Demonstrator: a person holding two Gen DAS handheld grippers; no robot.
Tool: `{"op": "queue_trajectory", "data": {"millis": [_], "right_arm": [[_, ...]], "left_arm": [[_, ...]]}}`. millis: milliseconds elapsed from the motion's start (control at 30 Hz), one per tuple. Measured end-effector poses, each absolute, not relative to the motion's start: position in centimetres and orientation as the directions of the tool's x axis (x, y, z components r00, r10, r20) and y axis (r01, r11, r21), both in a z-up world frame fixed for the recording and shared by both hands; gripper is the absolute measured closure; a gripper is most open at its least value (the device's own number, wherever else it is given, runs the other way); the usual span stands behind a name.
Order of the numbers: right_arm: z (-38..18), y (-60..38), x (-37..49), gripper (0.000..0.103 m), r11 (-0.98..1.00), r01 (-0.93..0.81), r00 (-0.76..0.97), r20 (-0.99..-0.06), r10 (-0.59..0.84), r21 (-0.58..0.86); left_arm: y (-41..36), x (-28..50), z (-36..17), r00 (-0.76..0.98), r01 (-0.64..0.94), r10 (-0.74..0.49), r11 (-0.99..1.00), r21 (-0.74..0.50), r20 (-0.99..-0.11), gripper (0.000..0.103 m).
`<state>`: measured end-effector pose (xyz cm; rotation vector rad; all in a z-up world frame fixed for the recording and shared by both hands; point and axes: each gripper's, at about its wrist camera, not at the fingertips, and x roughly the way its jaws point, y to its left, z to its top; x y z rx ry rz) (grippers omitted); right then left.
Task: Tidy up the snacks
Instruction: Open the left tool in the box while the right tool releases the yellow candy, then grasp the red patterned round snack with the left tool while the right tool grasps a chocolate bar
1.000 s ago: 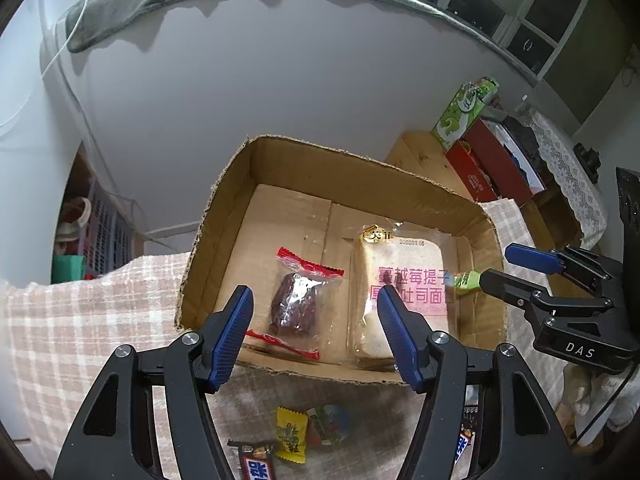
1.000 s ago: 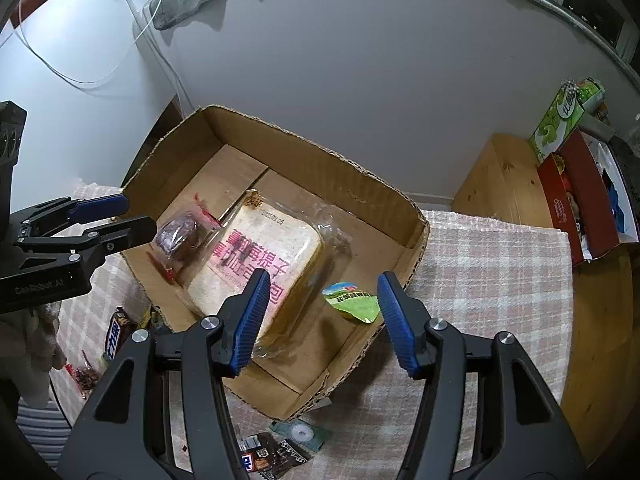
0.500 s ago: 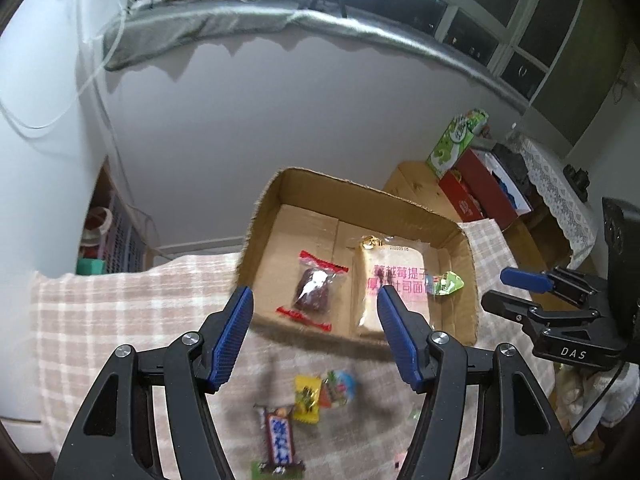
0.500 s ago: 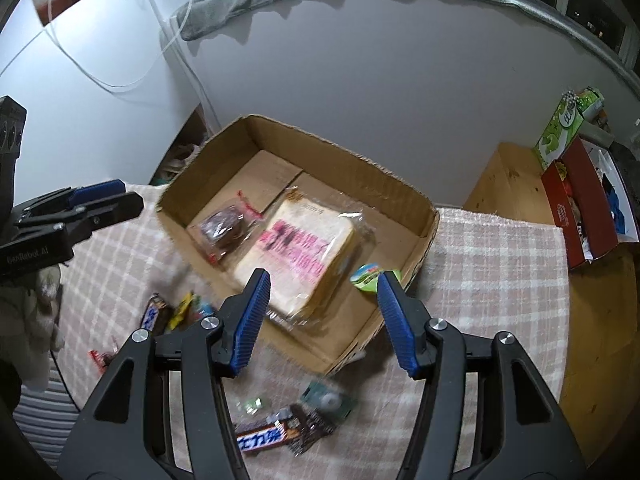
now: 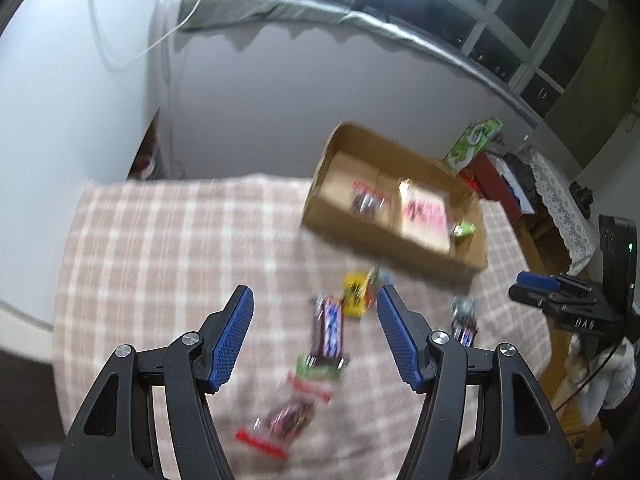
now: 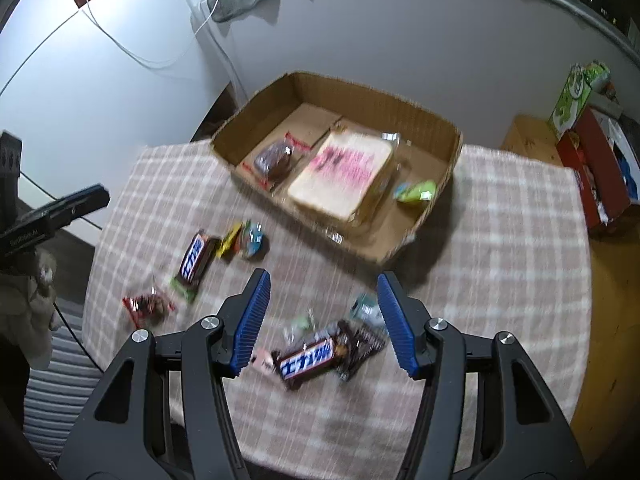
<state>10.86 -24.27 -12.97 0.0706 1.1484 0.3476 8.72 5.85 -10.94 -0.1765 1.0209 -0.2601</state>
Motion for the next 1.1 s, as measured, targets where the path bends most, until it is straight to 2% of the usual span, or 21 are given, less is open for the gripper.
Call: {"op": "queue_trajectory", "data": {"millis": [167,433,800,1100], "right_arm": [[-14.6,-24.3,9.3,0.045,0.946,-0.200,0.320,-0.895,0.309,0.255],[-17.8,-23.9,7.9,0.045,0.954,-0.144,0.232,-0.928,0.291,0.263],[-22.1,-24.1,9.3,0.045,0.942,0.030,0.133,-0.935,0.328,0.334],[-22.9,-22.8,9.9,0.045,0.950,0.026,0.097,-0.946,0.309,0.312]], "left_arm": [[7.0,5.9,-13.4,0.450,0.099,-0.282,0.959,-0.266,-0.847,0.039],[6.6,2.8,-16.5,0.392,0.134,-0.237,0.971,-0.200,-0.889,0.039],[5.4,2.5,-18.7,0.349,0.187,-0.212,0.970,-0.154,-0.913,0.039],[5.4,3.4,-20.6,0.318,0.200,-0.189,0.971,-0.129,-0.929,0.039]]}}
